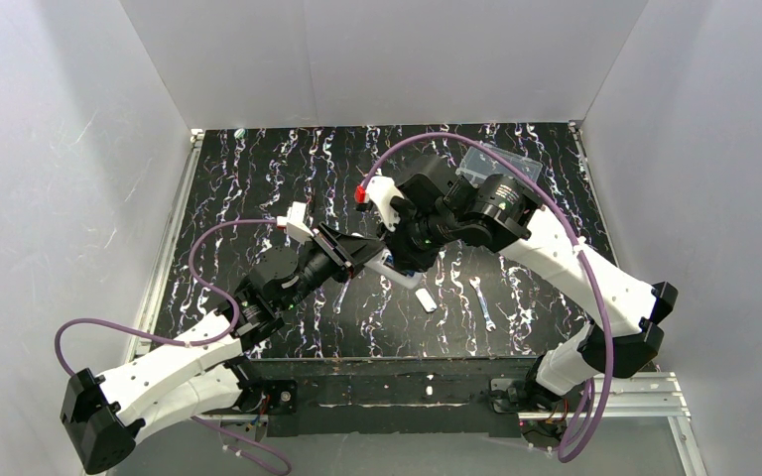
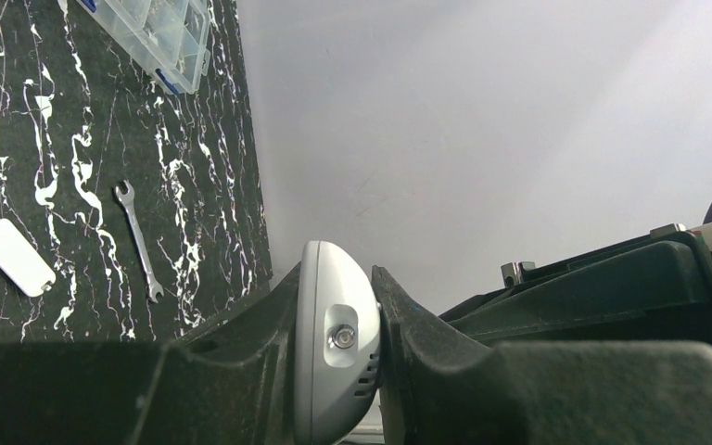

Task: Load the batteries into the remote control
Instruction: Load the battery into the remote control.

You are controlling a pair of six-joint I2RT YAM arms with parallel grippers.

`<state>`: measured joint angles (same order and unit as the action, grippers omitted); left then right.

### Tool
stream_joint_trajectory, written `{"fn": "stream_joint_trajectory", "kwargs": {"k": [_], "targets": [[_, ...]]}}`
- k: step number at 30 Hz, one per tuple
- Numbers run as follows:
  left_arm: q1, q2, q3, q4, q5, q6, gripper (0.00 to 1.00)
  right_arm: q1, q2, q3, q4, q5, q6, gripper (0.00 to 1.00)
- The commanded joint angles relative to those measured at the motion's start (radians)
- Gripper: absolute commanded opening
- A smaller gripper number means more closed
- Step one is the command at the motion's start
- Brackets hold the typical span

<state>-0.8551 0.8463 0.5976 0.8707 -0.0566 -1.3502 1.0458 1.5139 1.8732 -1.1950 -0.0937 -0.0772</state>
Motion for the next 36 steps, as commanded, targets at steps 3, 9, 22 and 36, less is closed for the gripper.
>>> {"fn": "stream_joint_trajectory", "kwargs": {"k": [3,9,22,36], "targets": [[-0.007,-0.013,0.032,0.118,-0.008,-0.007,0.0,0.005,0.011,0.002,0.032,0.003,0.023,0.16],[-0.007,-0.009,0.026,0.125,-0.008,-0.009,0.0,0.005,0.011,0.004,0.036,0.0,0.026,0.23],[-0.007,-0.002,0.012,0.139,-0.016,-0.016,0.0,0.005,0.01,0.01,0.046,-0.006,0.031,0.29],[-0.007,0.006,-0.003,0.151,-0.026,-0.026,0.0,0.005,-0.071,0.053,0.11,-0.021,0.061,0.4]]}}
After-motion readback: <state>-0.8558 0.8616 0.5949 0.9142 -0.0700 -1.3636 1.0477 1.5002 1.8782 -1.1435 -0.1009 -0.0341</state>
